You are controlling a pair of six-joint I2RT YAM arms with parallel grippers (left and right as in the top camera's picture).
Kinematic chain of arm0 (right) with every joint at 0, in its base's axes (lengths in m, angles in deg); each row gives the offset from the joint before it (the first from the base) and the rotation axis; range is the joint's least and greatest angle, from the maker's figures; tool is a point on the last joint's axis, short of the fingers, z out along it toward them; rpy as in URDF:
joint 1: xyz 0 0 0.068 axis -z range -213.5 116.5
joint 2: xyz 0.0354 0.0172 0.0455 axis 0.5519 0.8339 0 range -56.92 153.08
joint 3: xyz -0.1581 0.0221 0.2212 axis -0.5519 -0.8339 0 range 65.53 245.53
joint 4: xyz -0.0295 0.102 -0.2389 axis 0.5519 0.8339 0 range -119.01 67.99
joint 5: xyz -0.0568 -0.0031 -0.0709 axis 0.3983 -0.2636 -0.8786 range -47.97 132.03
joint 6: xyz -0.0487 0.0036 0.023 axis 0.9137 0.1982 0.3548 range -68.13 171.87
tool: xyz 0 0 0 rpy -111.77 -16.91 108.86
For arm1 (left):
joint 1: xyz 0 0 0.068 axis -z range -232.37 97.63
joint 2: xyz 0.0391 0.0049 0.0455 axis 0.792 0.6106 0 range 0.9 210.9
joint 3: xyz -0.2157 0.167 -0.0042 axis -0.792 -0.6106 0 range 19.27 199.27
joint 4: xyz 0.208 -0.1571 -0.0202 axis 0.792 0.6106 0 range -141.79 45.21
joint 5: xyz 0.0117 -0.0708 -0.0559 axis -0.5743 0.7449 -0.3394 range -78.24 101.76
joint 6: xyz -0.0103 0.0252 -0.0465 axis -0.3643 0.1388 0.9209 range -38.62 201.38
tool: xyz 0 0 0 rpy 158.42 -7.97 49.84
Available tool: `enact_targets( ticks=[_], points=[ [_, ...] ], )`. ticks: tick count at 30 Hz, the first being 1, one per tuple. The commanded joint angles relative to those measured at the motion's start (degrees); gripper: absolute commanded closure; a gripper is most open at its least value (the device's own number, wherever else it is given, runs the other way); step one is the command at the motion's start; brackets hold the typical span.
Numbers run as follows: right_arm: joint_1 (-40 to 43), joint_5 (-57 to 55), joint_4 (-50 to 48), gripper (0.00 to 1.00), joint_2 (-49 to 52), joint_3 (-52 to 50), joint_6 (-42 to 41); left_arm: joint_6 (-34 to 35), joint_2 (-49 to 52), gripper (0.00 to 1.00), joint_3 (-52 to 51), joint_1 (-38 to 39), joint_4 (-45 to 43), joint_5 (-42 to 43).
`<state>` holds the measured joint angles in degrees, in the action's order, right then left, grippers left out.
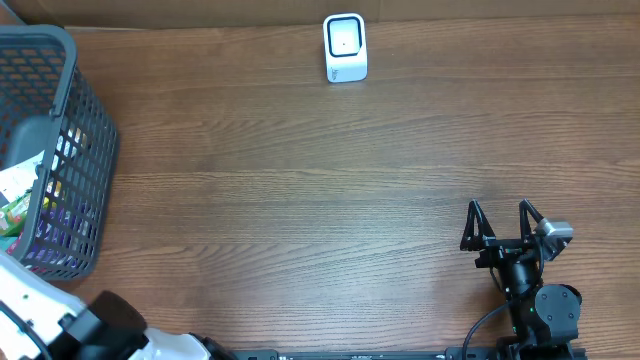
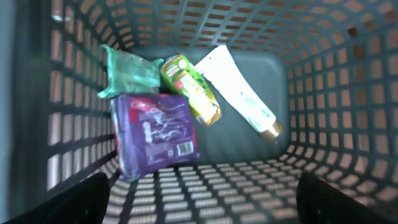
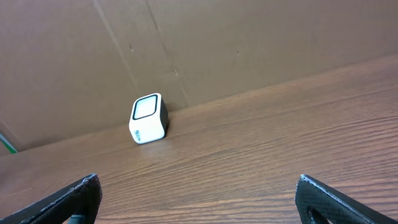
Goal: Scan the item barcode
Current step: 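Move the left gripper over the grey basket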
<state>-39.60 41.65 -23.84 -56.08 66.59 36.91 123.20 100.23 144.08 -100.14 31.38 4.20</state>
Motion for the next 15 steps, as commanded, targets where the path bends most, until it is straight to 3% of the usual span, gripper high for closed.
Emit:
enact_targets(
  ticks=[1, 5, 15],
  points=[
    [-0.37, 0.07, -0.37, 0.00, -0.68, -0.61, 0.22, 0.02, 3.72, 0.12, -0.44, -0.04, -2.16, -0.35],
    [-0.37, 0.07, -0.37, 0.00, -0.68, -0.61, 0.22, -3.78, 8.07, 0.06, -0.44, 0.59, -6.69, 0.11],
    [-0.37, 0.04, -0.37, 0.00, -0.68, -0.61, 0.20, -12.87, 18.14, 0.07, -0.44, 3.41, -14.67, 1.64]
  ],
)
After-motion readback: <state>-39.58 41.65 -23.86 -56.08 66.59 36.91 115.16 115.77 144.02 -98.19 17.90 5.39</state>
